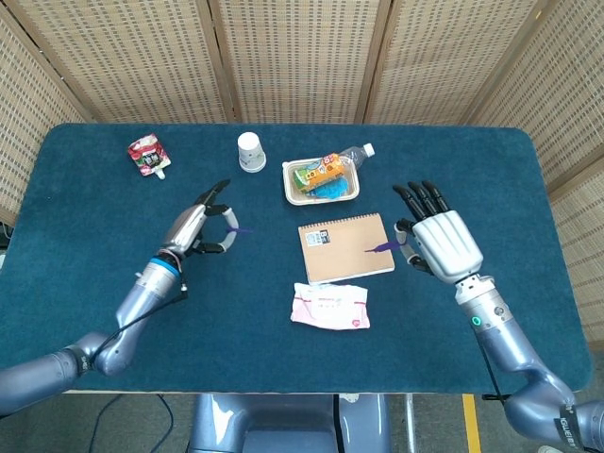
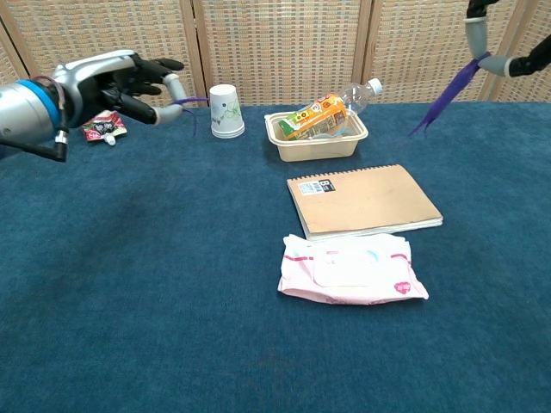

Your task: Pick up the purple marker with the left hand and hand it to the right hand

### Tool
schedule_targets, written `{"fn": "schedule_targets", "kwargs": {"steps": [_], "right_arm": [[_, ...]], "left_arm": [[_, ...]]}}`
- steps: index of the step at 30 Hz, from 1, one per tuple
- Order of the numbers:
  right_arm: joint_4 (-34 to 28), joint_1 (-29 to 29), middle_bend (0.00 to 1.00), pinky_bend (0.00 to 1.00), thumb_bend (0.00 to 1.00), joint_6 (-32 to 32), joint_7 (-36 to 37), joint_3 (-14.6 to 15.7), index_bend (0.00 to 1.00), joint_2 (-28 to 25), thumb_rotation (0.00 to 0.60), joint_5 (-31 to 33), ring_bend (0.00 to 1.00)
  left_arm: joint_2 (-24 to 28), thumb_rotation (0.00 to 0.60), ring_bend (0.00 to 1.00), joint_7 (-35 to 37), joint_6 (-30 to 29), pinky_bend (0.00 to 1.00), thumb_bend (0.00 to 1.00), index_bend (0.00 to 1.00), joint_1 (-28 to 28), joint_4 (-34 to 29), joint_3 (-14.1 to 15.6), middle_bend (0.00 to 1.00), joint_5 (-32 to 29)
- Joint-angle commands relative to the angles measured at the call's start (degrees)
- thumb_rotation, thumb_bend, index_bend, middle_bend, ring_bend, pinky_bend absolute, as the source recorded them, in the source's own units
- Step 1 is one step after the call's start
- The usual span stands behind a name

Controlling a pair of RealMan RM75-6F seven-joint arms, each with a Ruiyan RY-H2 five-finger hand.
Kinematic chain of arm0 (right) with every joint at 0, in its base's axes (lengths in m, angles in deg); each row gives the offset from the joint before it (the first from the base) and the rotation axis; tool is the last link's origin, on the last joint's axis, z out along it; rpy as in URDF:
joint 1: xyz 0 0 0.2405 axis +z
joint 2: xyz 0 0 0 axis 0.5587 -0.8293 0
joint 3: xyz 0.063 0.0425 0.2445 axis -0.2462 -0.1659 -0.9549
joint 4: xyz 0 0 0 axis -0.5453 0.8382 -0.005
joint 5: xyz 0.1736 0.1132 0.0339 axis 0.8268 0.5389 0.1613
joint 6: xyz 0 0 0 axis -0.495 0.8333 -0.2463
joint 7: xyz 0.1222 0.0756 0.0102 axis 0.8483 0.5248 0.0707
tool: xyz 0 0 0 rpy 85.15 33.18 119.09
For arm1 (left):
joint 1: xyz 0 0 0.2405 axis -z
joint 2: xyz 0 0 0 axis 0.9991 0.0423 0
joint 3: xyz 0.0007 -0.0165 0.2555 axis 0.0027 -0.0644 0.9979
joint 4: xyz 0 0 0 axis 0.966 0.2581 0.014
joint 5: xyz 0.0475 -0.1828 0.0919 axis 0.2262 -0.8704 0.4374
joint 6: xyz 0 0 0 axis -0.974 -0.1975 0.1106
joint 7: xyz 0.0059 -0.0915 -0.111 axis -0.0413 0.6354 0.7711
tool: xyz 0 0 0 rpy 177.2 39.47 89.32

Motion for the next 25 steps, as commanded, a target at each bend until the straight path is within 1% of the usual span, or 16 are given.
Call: {"fn": "schedule_targets", "kwargs": {"steps": [1, 3, 5, 7, 9, 10, 12, 14, 17, 25], "right_arm": [[1.51, -1.34, 0.16, 0.00, 0.72, 1.11, 1.15, 0.39, 0.70, -1.20, 0.600, -0.98, 0.00], [2.52, -2.31, 0.16, 0.00, 0.72, 1.72, 2.23, 0.69, 0.70, -1.90, 0.600, -1.39, 0.00], [3.93, -3.82, 0.16, 0.00, 0.72, 2.55, 3.82, 1.30, 0.70, -2.73, 0.600, -1.81, 0.00], [4.57, -4.39, 0.16, 0.00, 0.72, 2.66, 4.68, 1.69, 0.70, -2.96, 0.600, -2.40, 0.00], [5.17, -5.08, 0.16, 0.00, 0.72, 2.69, 5.42, 2.29, 0.70, -3.14, 0.600, -3.17, 0.00], [5.38, -5.52, 0.16, 0.00, 0.72, 2.71, 5.75, 2.80, 0.70, -3.12, 0.600, -3.75, 0.00], [5.61, -6.07, 0.16, 0.00, 0.72, 2.90, 6.10, 3.39, 0.70, -3.05, 0.600, -4.75, 0.00], [5.72, -6.63, 0.16, 0.00, 0.72, 3.25, 6.22, 4.04, 0.70, -2.90, 0.600, -6.08, 0.00], [5.83, -7.43, 0.16, 0.00, 0.72, 3.98, 6.07, 4.91, 0.70, -2.54, 0.600, -8.03, 0.00], [6.29, -8.85, 0.16, 0.00, 0.72, 5.28, 6.04, 5.94, 0.70, -0.28, 0.600, -10.58, 0.00]], "left_arm": [[3.65, 0.600, 0.00, 1.87, -1.27, 0.00, 0.50, 0.71, -2.19, 1.53, 0.15, 0.00, 0.62], [5.86, 0.600, 0.00, 3.10, -1.88, 0.00, 0.50, 0.71, -3.34, 2.27, 0.32, 0.00, 1.19], [9.59, 0.600, 0.00, 3.53, -3.40, 0.00, 0.50, 0.71, -5.33, 4.24, 1.01, 0.00, 2.47], [11.25, 0.600, 0.00, 4.01, -3.68, 0.00, 0.50, 0.71, -6.03, 4.88, 1.71, 0.00, 3.63], [13.44, 0.600, 0.00, 3.59, -3.34, 0.00, 0.50, 0.71, -6.72, 5.91, 3.05, 0.00, 4.95], [14.94, 0.600, 0.00, 2.35, -3.02, 0.00, 0.50, 0.71, -7.14, 6.79, 4.13, 0.00, 5.81], [16.48, 0.600, 0.00, 0.48, -3.40, 0.00, 0.50, 0.71, -7.73, 7.60, 5.35, 0.00, 6.97], [17.59, 0.600, 0.00, -2.68, -4.79, 0.00, 0.50, 0.71, -8.61, 8.66, 6.60, 0.00, 8.07], [18.49, 0.600, 0.00, -5.36, -7.58, 0.00, 0.50, 0.71, -10.30, 8.69, 7.63, 0.00, 8.83], [18.08, 0.600, 0.00, -7.80, -13.87, 0.00, 0.50, 0.71, -13.46, 8.96, 8.77, 0.00, 10.23]]}}
